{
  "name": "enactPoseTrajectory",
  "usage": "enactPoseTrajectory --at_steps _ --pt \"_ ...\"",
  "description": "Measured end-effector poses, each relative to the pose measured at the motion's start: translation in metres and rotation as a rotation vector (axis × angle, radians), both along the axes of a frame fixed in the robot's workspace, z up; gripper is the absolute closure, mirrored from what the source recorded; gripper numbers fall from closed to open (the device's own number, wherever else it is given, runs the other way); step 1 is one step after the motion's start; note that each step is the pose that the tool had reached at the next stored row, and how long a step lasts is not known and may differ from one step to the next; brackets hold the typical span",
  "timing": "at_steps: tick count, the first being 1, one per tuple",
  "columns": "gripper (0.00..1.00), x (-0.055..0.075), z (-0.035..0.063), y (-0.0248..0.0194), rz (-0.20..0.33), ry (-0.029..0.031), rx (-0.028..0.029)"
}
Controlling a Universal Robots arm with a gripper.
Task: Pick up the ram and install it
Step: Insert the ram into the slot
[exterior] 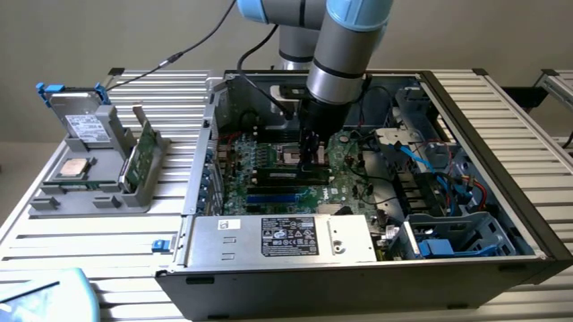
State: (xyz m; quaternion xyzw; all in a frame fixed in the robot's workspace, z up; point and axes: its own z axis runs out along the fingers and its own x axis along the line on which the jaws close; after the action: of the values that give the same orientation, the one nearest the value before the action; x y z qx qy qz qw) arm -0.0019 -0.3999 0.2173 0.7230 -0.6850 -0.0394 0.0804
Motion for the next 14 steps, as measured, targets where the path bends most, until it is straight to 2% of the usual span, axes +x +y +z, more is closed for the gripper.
enactPoseTrajectory --at_steps 5,7,8,10,14 --pt "0.86 0.0 0.0 0.0041 0.014 0.0077 -0.0121" --pt "0.86 -0.0001 -0.0002 0.0078 0.027 0.0171 -0.0231" --pt "0.86 0.0 -0.0004 0.0086 0.03 0.0187 -0.0255" --pt "0.86 -0.0001 -0.0001 0.0093 0.033 0.0204 -0.0297" --pt "0.86 -0.0003 0.0001 0.0099 0.034 0.0207 -0.0327"
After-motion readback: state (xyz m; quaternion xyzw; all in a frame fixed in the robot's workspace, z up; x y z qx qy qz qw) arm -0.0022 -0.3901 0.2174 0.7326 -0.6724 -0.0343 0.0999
